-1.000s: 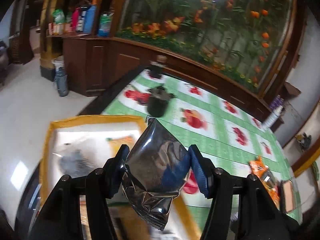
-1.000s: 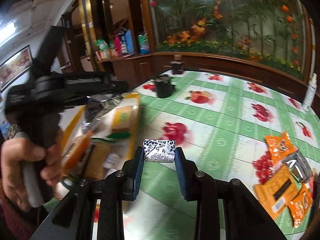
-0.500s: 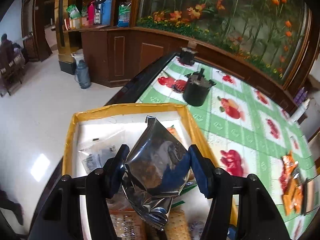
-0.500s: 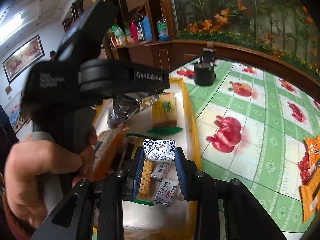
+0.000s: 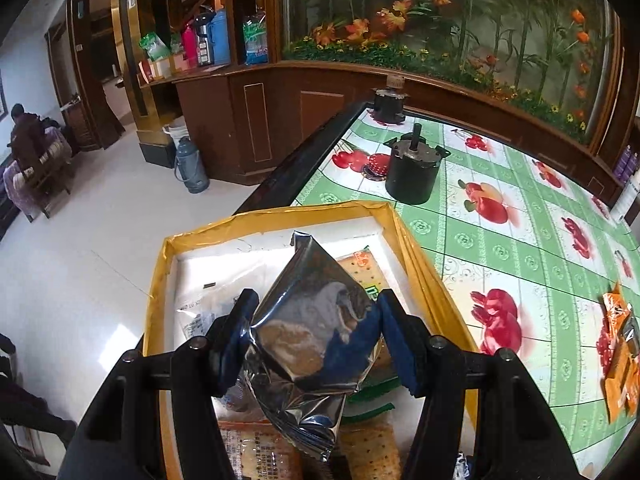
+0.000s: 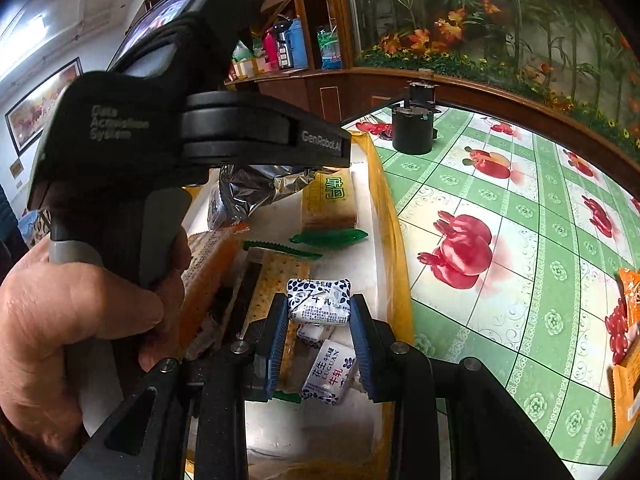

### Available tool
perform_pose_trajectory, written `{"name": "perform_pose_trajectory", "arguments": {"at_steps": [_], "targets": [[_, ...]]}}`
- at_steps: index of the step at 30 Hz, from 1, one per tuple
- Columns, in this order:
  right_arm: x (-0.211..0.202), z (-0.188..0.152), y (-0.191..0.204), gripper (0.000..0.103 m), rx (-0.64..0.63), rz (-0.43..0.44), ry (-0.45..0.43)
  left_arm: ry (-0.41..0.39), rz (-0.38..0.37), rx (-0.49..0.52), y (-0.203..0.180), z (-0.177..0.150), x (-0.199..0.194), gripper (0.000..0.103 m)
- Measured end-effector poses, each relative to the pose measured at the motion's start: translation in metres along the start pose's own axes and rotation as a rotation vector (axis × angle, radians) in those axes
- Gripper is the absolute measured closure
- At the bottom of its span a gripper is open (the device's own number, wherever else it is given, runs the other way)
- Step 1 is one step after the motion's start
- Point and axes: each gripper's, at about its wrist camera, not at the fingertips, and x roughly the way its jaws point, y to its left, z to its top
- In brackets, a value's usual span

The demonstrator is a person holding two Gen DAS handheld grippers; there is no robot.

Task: Organize snacks
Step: 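Lower the foil bag with the left tool while the right tool lowers the leopard-print candy into the box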

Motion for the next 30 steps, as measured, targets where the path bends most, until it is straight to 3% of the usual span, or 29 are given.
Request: {"name": "perform_pose_trajectory", "arguments": {"at_steps": [30], "targets": [[0.000,-0.009,0.013,0.069,-0.089,-0.038,0.006,-0.034,0.070,0.051,-0.006,-0.001,-0.005,0.042]]}}
